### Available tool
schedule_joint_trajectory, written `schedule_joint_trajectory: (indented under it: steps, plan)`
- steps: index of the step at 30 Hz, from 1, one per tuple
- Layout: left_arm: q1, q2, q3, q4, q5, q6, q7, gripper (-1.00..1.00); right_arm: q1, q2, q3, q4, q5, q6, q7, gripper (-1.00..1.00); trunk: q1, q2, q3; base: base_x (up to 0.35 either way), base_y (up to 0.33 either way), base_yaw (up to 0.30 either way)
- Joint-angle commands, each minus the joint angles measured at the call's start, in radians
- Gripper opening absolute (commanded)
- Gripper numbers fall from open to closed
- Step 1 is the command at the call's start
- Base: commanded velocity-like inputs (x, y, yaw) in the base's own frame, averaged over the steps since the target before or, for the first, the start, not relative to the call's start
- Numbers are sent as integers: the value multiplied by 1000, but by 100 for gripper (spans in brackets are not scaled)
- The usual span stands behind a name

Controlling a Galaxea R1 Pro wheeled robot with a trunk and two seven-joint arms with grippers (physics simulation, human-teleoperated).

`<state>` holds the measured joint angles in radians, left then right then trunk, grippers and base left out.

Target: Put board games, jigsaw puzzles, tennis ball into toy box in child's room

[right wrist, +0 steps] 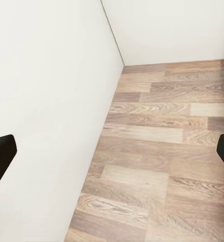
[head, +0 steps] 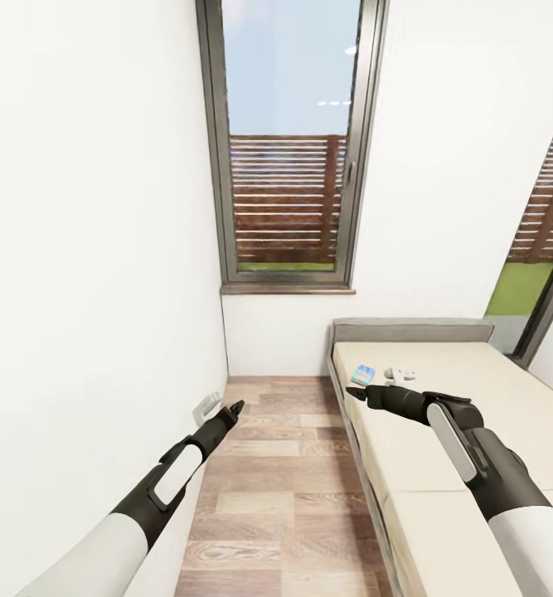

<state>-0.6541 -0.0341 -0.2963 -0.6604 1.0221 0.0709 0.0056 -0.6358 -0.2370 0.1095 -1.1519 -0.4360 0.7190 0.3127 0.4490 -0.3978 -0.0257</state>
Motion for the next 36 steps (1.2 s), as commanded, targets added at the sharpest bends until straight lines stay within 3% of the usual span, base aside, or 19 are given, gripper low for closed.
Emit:
schedule_joint_trajectory:
  steps: [1, 36]
  plan:
    - [-1, 1, -1, -1, 9, 3, 1, 100, -1, -1, 1, -1, 0, 4, 2, 100, 1, -2, -2, 211, 0, 0]
    - [-1, 2, -1, -1, 9, 2, 1, 100, 2, -1, 0, -4, 0, 4, 2, 100, 1, -2, -2, 211, 0, 0]
